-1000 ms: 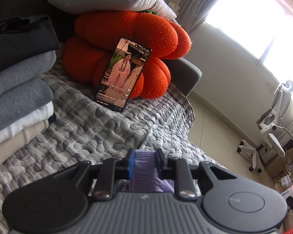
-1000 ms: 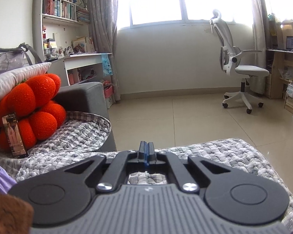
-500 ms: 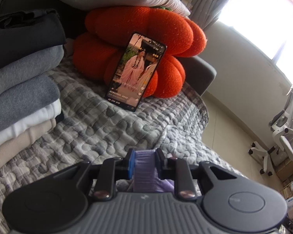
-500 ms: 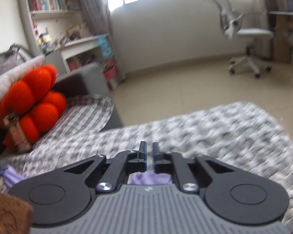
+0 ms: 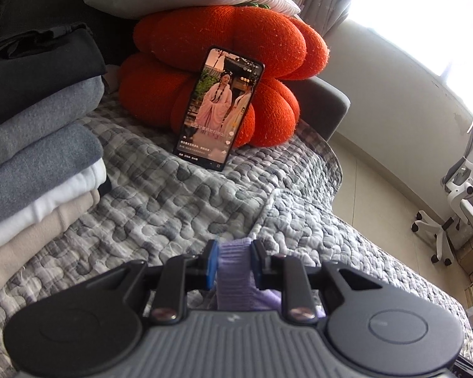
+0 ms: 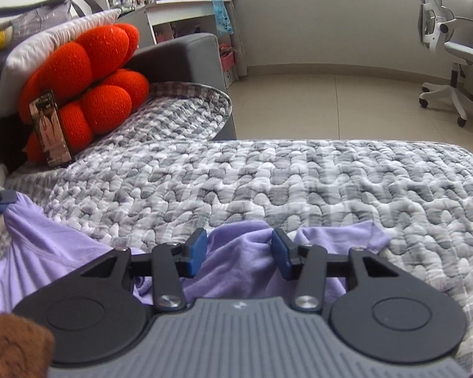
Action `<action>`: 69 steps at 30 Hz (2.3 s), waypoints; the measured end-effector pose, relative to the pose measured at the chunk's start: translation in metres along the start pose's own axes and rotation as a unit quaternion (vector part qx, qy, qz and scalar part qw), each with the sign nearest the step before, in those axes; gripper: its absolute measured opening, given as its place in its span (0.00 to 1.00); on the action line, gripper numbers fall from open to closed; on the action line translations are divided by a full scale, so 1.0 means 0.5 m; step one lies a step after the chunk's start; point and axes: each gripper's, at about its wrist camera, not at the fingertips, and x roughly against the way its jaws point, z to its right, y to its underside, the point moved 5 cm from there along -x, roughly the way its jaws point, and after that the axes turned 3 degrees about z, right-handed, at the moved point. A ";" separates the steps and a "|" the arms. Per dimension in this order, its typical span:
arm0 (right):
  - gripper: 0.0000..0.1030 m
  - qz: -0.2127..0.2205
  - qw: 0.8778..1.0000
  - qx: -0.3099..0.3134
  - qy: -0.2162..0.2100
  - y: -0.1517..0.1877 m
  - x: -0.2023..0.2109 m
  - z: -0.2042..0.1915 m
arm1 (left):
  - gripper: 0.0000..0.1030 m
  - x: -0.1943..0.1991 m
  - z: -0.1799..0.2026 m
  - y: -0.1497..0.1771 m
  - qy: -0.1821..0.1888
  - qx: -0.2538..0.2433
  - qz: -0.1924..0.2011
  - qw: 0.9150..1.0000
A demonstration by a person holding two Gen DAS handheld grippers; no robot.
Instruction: Fold clothes
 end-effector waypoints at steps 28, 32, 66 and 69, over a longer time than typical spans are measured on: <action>0.03 0.176 0.970 -0.052 0.159 -0.096 0.167 0.172 | 0.22 0.022 -0.013 -0.017 0.020 0.023 0.035 0.999; 0.03 0.161 0.970 -0.068 0.171 -0.090 0.163 0.194 | 0.22 0.019 -0.008 -0.017 0.024 0.018 0.040 0.999; 0.47 -0.051 0.991 -0.092 0.084 0.033 0.179 0.144 | 0.56 0.130 -0.075 0.155 0.113 0.196 -0.205 0.952; 0.48 -0.053 0.991 -0.099 0.076 0.050 0.192 0.142 | 0.55 0.142 -0.084 0.188 0.150 0.249 -0.235 0.927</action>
